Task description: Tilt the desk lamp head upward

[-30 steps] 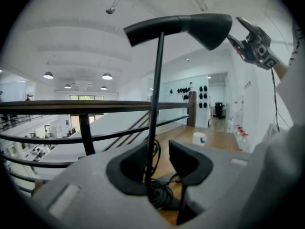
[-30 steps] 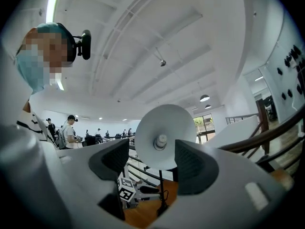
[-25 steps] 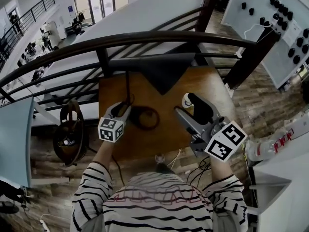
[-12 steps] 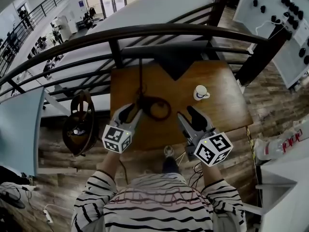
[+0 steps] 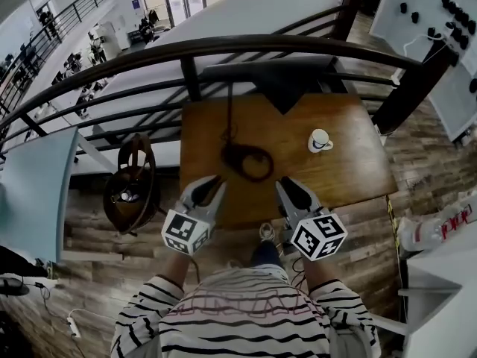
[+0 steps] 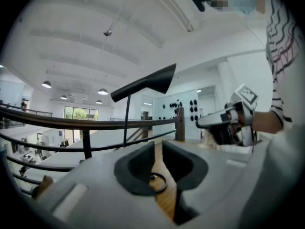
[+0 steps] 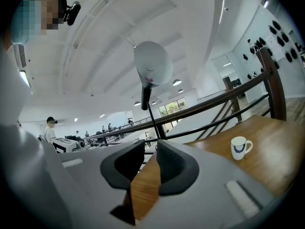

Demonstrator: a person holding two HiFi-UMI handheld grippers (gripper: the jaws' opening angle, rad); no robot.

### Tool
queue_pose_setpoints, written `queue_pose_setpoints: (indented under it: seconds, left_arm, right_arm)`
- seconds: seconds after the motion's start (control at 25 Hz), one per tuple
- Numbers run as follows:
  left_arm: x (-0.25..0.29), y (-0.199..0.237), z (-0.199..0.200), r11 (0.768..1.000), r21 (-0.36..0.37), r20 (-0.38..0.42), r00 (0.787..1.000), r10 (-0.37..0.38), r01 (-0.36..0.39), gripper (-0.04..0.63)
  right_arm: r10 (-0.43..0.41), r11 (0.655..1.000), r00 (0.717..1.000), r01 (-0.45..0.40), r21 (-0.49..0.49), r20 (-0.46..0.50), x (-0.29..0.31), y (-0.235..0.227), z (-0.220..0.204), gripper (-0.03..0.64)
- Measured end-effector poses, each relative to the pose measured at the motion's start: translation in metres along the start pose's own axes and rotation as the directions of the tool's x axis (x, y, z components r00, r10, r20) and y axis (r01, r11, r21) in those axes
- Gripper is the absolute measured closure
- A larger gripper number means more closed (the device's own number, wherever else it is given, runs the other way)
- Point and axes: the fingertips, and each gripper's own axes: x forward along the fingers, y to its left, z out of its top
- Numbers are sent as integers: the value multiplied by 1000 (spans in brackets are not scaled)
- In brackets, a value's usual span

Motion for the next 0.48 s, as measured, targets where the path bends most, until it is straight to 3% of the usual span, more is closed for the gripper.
queue_pose_setpoints:
  seconds: [0.2, 0.48]
  left_arm:
    - [-22, 0, -2, 999, -30, 9, 1000, 14, -14, 591]
    - [-34, -7, -8, 995, -86, 6, 999, 43, -42, 591]
  right_arm:
    - [10, 999, 1000, -9, 45, -28, 9, 14, -25, 579]
    - [17, 997, 996, -10, 75, -82, 13, 11, -48, 617]
